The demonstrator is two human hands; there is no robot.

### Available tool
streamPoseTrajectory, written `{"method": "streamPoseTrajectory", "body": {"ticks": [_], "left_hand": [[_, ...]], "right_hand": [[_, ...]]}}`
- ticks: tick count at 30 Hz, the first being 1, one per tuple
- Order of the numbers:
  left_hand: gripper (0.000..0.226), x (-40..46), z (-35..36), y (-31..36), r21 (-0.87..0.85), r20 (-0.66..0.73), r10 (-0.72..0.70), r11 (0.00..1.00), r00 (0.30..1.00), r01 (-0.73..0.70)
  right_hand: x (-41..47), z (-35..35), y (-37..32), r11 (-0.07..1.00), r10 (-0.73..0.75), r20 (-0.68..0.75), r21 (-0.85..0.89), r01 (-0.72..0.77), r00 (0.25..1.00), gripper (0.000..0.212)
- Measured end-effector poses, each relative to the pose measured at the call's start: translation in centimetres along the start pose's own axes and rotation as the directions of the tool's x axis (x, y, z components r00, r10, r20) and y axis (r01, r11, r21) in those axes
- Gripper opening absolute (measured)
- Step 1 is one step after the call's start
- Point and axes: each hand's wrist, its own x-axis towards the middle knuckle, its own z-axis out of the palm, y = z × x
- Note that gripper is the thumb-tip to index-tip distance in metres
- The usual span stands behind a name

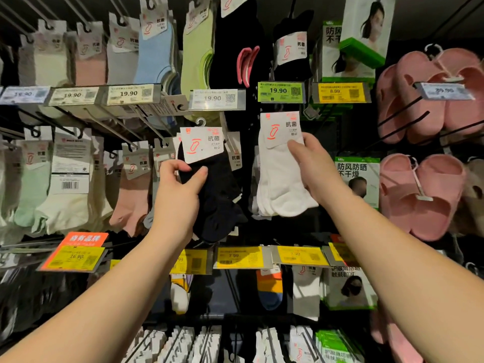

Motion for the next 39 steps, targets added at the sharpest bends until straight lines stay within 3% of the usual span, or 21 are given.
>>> {"method": "streamPoseTrajectory", "body": {"ticks": [10, 14, 20, 30, 39], "left_hand": [[0.021, 0.5, -1.7, 0.1, 0.056, -0.086, 0.055, 0.997, 0.995, -0.051], [0.021, 0.5, -2.0, 0.0, 0.051, -0.076, 0.038, 0.998, 0.996, -0.034], [0.021, -0.1, -1.5, 0.4, -0.016, -0.026, 0.031, 0.999, 0.999, -0.031], [0.021, -0.2, -1.4, 0.7, -0.078, 0.02, 0.011, 0.997, 1.0, -0.009], [0.019, 0.0, -1.4, 0.5, -0.101, 0.028, -0.007, 0.995, 1.0, 0.01]], "right_hand": [[1.0, 1.1, -0.5, 0.999, -0.028, 0.006, -0.016, 0.028, 1.0, 0.014], [1.1, 1.6, -0.5, 0.999, -0.015, -0.024, 0.033, 0.016, 1.0, 0.013], [0.8, 1.4, 1.5, 0.995, 0.089, -0.017, -0.042, -0.09, 0.996, 0.012], [0.5, 1.1, 0.7, 0.999, -0.034, -0.074, -0.011, 0.033, 0.997, 0.013], [1.2, 0.5, 0.7, 0.997, 0.073, -0.086, 0.018, -0.072, 0.994, 0.015]]}}
